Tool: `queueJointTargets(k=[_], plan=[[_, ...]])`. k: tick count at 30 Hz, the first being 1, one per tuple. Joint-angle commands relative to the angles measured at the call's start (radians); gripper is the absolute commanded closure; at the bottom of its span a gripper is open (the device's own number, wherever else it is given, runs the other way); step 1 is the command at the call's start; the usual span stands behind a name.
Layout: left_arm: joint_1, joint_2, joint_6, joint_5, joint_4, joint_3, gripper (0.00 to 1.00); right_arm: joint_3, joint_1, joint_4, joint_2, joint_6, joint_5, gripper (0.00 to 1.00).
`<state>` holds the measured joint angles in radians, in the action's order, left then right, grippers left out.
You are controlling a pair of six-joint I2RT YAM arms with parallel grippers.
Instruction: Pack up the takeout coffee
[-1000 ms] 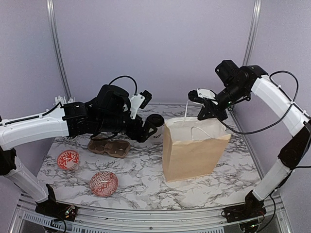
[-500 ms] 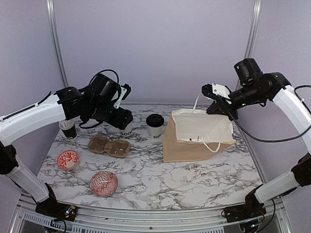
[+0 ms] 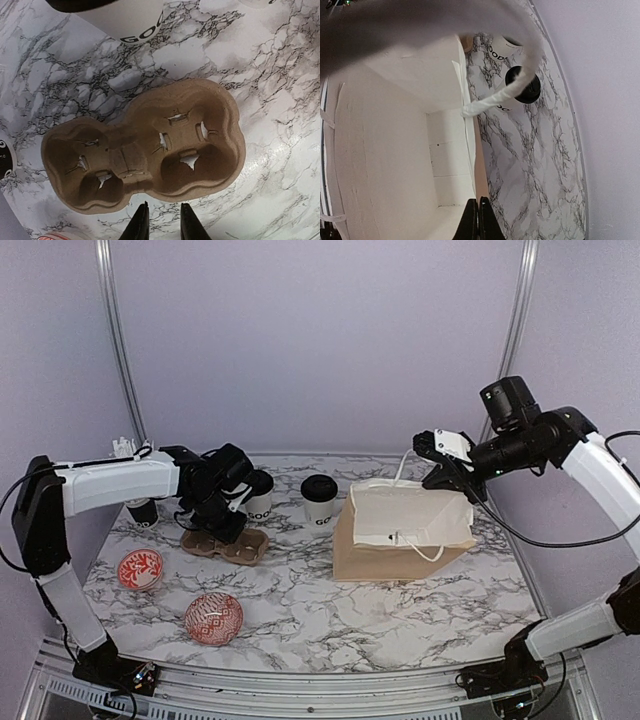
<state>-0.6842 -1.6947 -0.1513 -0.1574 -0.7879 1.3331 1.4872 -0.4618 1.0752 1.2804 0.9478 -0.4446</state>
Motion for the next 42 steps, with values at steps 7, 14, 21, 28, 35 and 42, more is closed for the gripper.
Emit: queueJointTargets(k=[7, 14, 21, 28, 35, 42], plan=[[-0.012, -0.131, -0.053, 0.046, 0.070, 0.018, 0.73, -0.053, -0.012, -0.064, -0.074, -0.024, 0.000, 1.00], [-0.055, -0.231, -0.057, 0.066, 0.103, 0.083, 0.78, -0.072, -0.012, -0.079, -0.071, -0.024, 0.005, 1.00], [-0.132, -0.225, -0.063, 0.113, 0.070, 0.056, 0.83, -0.078, -0.011, -0.077, -0.069, -0.021, 0.021, 1.00], [-0.137, -0.090, -0.090, 0.072, -0.021, -0.115, 0.85, -0.084, -0.012, -0.083, -0.061, -0.017, 0.028, 1.00], [-0.099, -0.075, -0.116, -0.013, -0.054, -0.081, 0.82, -0.084, -0.012, -0.098, -0.038, -0.025, 0.006, 1.00], [-0.088, -0.050, -0.223, -0.073, -0.022, 0.026, 0.56, -0.091, -0.012, -0.096, -0.059, -0.033, 0.002, 1.00]])
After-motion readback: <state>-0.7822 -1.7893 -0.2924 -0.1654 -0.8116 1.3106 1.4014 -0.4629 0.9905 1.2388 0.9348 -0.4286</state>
